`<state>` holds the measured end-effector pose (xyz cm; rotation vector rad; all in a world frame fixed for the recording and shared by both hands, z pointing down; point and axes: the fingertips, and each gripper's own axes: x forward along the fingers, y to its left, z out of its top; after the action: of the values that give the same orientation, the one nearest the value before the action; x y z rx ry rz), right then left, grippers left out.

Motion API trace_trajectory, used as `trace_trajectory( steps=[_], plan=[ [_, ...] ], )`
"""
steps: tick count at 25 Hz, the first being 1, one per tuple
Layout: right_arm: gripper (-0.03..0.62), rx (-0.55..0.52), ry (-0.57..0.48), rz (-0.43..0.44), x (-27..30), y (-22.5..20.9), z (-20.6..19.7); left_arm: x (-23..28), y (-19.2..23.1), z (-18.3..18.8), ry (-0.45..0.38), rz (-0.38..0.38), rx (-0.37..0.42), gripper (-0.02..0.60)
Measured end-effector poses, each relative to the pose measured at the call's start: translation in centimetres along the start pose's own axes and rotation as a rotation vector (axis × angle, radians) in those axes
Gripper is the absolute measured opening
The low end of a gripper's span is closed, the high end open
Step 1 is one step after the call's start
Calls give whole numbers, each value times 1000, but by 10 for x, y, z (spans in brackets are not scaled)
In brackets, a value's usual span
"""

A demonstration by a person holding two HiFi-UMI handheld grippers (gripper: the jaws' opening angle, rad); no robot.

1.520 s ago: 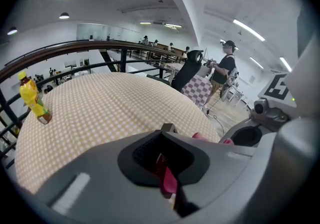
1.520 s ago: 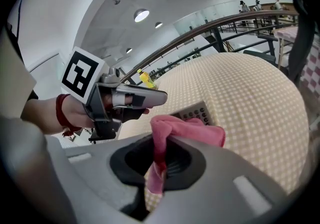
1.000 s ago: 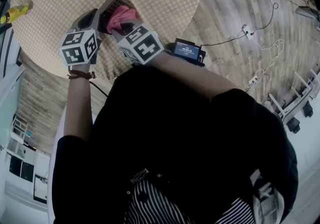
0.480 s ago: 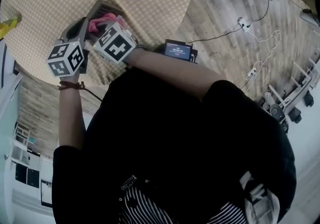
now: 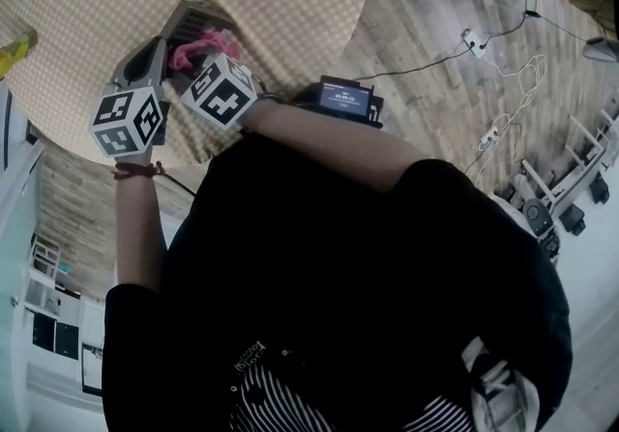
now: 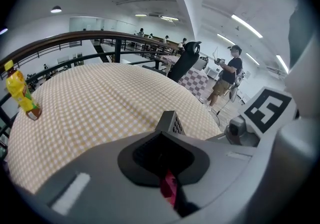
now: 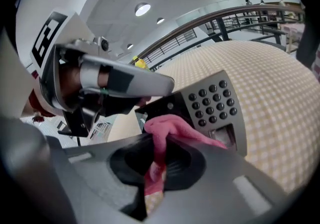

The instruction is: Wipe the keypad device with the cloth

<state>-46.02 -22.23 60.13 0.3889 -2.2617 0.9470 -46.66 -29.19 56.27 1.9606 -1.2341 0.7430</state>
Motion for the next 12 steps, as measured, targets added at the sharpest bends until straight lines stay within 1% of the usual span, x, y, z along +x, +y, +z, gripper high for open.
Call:
trace_trajectory(
  steps=[3, 8, 10, 12],
  plan=[
    [31, 10, 44, -4, 5, -4, -20, 0, 0, -2, 1, 10, 8, 3],
    [31, -7, 91, -11, 10, -8, -42, 0, 3, -2, 1, 11, -2, 3],
    [31, 2, 113, -14, 12, -11, -51, 0, 3, -2, -1, 14, 0, 3],
    [31, 33, 147, -16, 12, -13, -54, -1, 2, -2, -6, 16, 6, 3]
  ],
)
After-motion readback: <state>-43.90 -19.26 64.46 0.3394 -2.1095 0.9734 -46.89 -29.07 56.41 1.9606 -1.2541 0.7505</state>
